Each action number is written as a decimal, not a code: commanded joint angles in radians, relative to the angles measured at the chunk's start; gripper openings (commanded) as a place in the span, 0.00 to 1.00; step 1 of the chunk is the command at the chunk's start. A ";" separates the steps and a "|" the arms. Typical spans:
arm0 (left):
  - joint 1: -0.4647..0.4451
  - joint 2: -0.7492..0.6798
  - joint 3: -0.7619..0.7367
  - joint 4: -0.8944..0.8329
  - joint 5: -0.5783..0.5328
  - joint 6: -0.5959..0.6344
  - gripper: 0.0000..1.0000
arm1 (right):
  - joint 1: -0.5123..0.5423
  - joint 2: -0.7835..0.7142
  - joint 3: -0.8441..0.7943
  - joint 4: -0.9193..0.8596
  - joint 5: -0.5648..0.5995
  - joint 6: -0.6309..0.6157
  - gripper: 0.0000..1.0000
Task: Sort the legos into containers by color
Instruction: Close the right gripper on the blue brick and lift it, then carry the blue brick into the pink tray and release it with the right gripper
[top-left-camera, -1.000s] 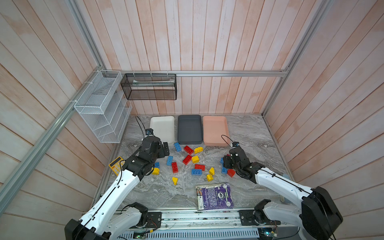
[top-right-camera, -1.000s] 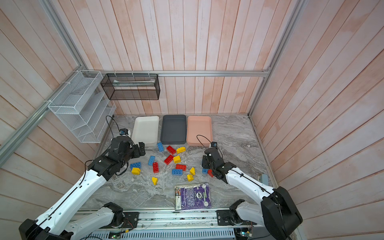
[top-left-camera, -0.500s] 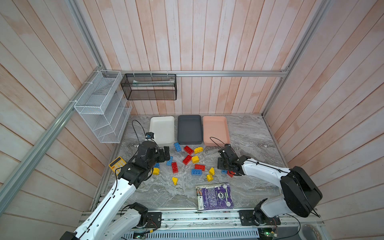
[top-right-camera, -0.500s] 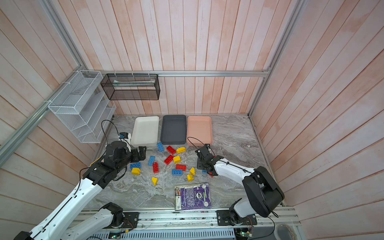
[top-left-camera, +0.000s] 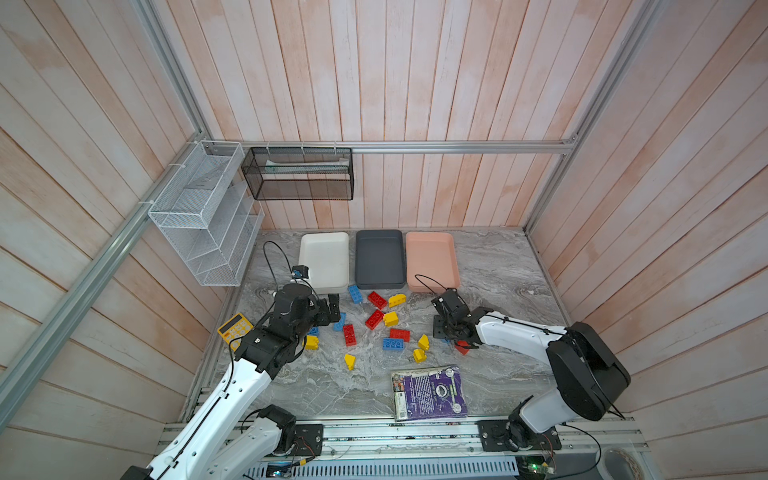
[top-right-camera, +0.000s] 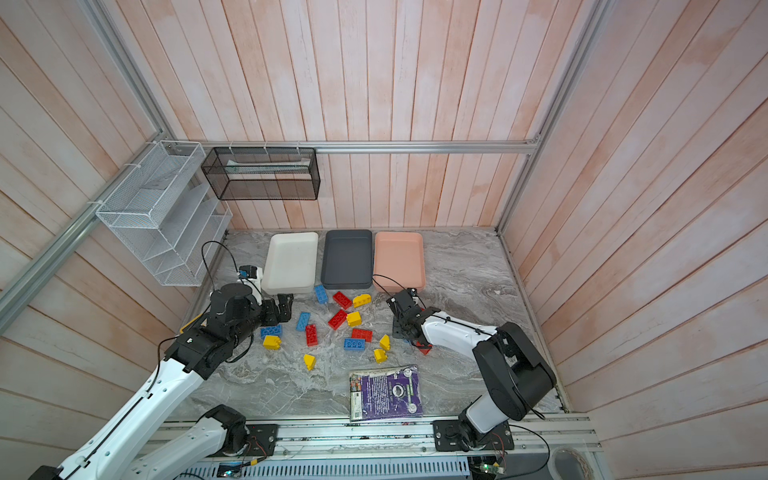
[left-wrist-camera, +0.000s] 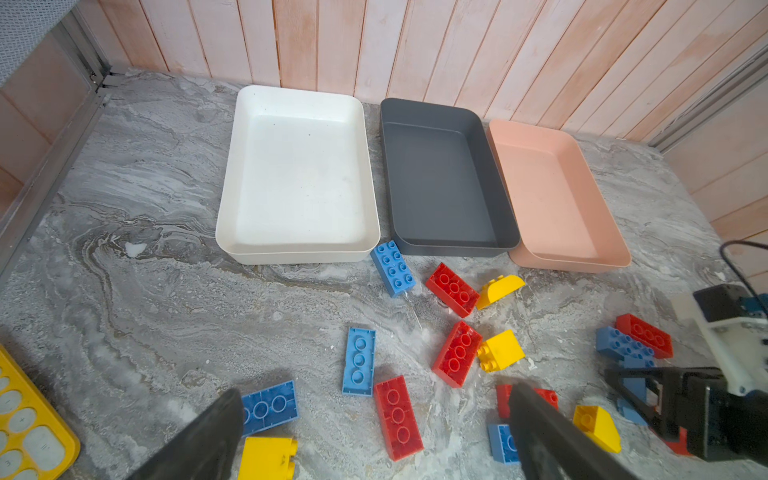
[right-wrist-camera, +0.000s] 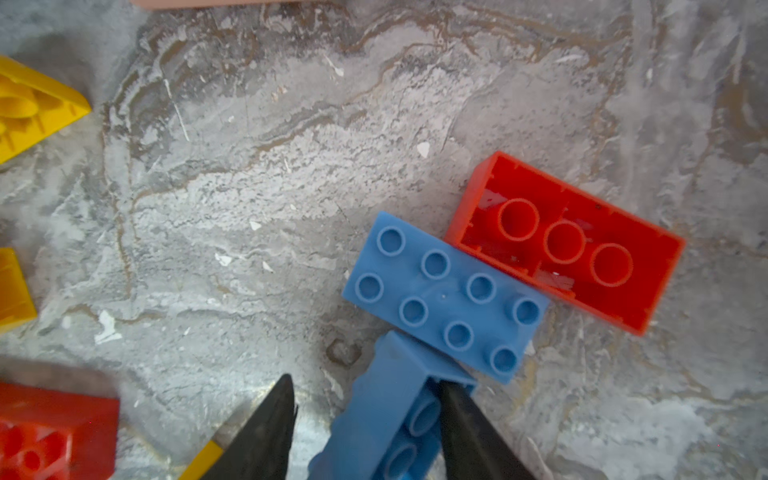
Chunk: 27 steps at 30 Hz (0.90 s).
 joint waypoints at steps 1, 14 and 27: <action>-0.004 -0.016 -0.015 0.015 0.008 0.014 1.00 | 0.006 0.025 0.025 -0.033 0.004 0.001 0.40; -0.004 -0.020 -0.018 0.013 -0.006 0.014 1.00 | 0.005 0.021 0.069 -0.050 0.029 -0.032 0.22; -0.004 -0.023 -0.018 0.012 -0.013 0.014 1.00 | -0.021 0.051 0.266 -0.115 0.043 -0.132 0.21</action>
